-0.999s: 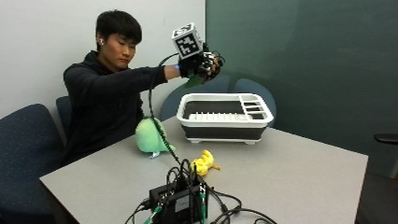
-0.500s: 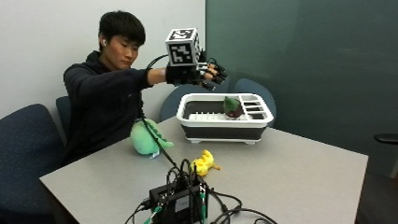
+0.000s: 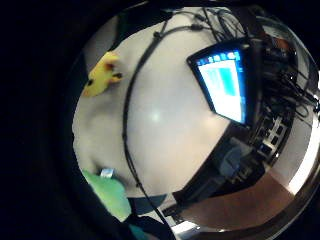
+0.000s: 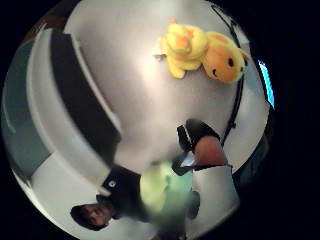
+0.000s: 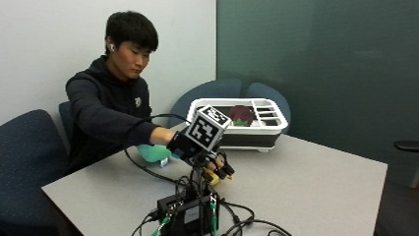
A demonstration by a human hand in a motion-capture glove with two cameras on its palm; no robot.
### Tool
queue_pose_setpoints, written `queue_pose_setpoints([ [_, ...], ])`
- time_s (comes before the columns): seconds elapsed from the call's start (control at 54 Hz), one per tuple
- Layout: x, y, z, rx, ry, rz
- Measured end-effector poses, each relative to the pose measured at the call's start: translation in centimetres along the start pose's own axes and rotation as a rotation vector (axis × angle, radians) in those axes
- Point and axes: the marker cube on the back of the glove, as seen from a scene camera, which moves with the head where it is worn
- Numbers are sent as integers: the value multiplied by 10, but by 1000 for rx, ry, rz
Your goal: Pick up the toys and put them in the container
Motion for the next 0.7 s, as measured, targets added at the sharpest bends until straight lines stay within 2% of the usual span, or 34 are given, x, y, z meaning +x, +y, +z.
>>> queue_pose_setpoints([
  [0.13,0,-19,17,49,-34,-8],
  [0.278,-4,-24,13,271,-108,-39],
  [0.389,-16,-13,-4,373,-195,-70],
  [0.481,-39,13,-39,472,-246,-93],
  [0.555,-48,45,-94,564,-308,-139],
  [0.666,-78,97,-167,663,-355,-352],
  [0.703,-97,106,-183,672,-379,-360],
])
